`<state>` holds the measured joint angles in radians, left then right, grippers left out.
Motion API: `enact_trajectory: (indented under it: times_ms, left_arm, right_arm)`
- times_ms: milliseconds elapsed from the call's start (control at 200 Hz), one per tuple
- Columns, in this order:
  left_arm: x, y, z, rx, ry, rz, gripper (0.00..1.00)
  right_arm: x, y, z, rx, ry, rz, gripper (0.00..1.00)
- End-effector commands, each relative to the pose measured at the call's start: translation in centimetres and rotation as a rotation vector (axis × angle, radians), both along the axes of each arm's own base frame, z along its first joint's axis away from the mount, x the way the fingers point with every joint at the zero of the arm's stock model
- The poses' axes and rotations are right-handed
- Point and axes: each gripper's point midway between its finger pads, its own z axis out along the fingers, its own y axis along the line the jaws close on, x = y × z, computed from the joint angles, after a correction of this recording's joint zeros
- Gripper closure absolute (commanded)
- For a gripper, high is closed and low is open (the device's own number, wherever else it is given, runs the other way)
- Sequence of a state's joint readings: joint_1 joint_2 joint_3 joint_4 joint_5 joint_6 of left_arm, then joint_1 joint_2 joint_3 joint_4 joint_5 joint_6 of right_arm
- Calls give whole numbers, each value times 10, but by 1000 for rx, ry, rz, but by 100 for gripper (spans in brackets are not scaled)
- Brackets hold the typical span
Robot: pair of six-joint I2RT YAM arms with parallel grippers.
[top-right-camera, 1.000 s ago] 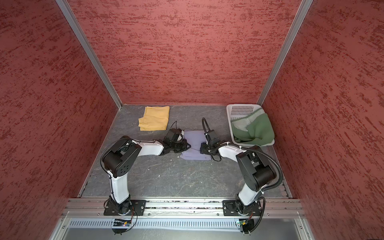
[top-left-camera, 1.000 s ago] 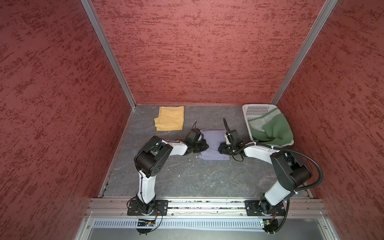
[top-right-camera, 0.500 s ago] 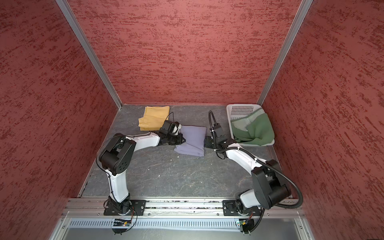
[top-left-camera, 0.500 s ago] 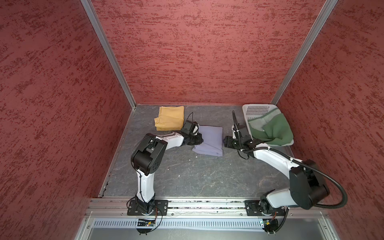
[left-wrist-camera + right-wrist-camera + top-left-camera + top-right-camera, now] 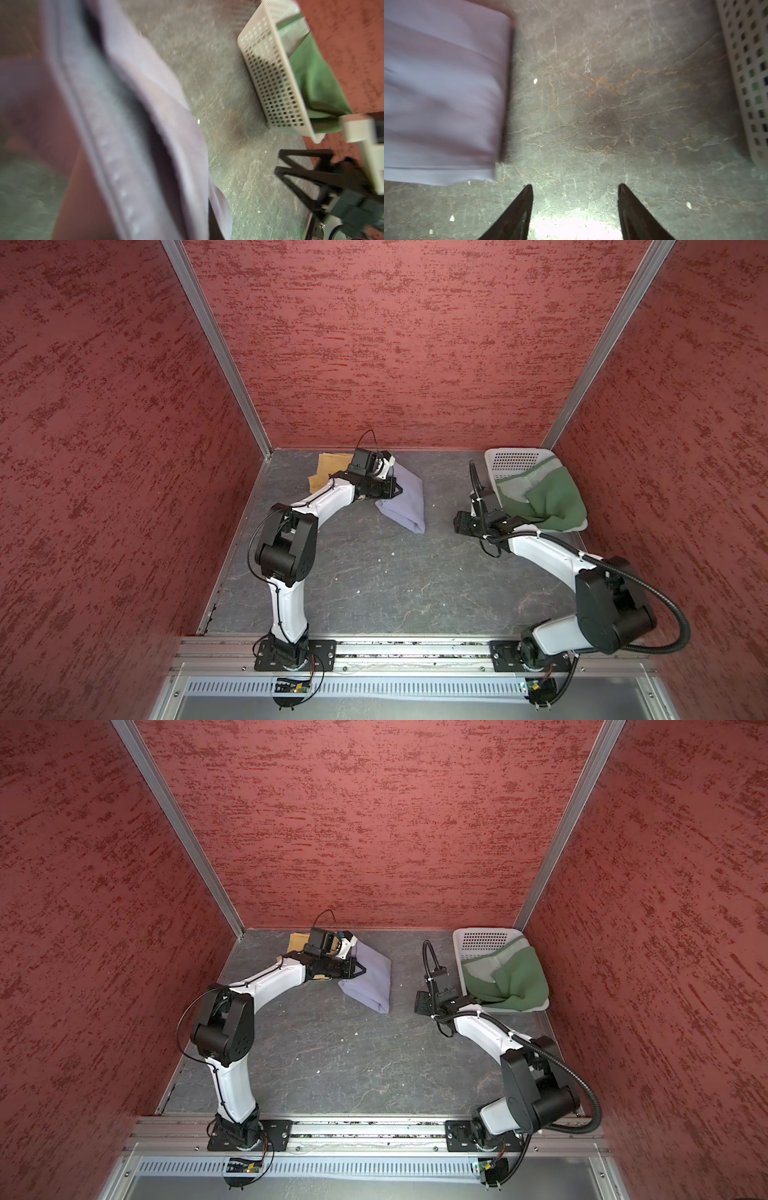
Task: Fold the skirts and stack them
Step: 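Carry the lavender skirt onto the yellow skirt with the left gripper while the right releases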
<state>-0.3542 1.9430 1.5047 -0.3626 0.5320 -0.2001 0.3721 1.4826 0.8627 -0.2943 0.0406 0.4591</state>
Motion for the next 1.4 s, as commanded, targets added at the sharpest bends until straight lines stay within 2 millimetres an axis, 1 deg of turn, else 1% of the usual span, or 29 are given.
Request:
enact_trajectory:
  times_ms: [0, 250, 451, 601, 686, 817, 947, 1157, 1398]
  left_arm:
    - [3, 5, 20, -32, -26, -70, 100]
    - [26, 25, 53, -44, -105, -111, 100]
    - [49, 58, 74, 12, -181, -129, 100]
    - [64, 89, 83, 44, -232, -110, 100]
    - [70, 102, 86, 68, -254, -110, 100]
    - [81, 123, 85, 112, -284, -85, 100]
    - [89, 140, 79, 130, -275, -77, 100]
    - [102, 154, 63, 156, -261, -77, 100]
    - [113, 166, 55, 161, -240, -46, 100]
  right_arm:
    - [4, 4, -5, 9, -1, 13, 34]
    - [8, 11, -17, 25, 34, 28, 35]
    - [8, 16, -23, 48, 47, 44, 35]
    - [7, 22, -21, 75, 51, 61, 35]
    - [8, 23, -21, 80, 53, 66, 35]
    - [9, 26, -16, 87, 49, 75, 35]
    - [10, 26, -10, 92, 35, 75, 35]
    - [12, 29, -6, 107, 28, 79, 35]
    - [12, 30, -7, 111, 34, 80, 35]
